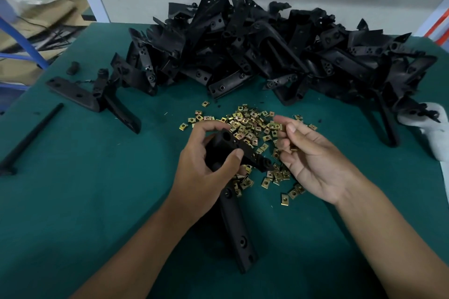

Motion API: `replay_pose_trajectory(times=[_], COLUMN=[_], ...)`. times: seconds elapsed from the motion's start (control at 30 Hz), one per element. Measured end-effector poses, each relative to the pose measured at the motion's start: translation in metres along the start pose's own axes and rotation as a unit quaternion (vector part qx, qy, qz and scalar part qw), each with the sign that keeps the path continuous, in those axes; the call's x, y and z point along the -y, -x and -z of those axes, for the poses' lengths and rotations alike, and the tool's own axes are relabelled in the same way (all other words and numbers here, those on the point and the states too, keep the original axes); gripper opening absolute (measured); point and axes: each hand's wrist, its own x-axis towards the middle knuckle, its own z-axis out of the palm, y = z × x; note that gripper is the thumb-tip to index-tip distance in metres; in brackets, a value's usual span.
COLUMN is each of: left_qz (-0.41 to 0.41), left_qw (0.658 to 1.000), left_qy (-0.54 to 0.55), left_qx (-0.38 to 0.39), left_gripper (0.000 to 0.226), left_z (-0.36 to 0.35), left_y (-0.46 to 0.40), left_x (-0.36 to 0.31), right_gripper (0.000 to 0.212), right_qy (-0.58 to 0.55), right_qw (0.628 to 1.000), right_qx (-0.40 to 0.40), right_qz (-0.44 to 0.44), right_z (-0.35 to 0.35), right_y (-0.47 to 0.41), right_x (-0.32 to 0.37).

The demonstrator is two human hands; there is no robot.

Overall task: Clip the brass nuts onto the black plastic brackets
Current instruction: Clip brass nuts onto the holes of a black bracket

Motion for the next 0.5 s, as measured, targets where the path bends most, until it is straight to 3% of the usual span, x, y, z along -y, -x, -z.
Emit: replay_pose_trajectory(times=[0.17,0.3,0.5], left_qz=[0.023,0.043,0.047], left_qw=[0.999,0.997,0.996], left_qy=[0.031,0.043,0.014], left_qx=[0.022,0.042,0.068], left_gripper=[0.029,0.027,0.029], left_z=[-0.0002,-0.0004,0.0008], left_y=[-0.002,-0.0047,-0.005], left_x=[-0.0003,-0.0028,-0.005], right_gripper=[0.016,0.023,0.008], right_qy=[-0.003,0.007,0.034], right_qw=[0.999,0.999,0.998], right_qx=[0.041,0.05,0.054], right_qz=[-0.009,-0.018,-0.004], right_z=[-0.0027,-0.0031,-0.007], right_y=[0.0017,0.0024,0.0067], right_x=[-0.0012,-0.0013,-0.0001])
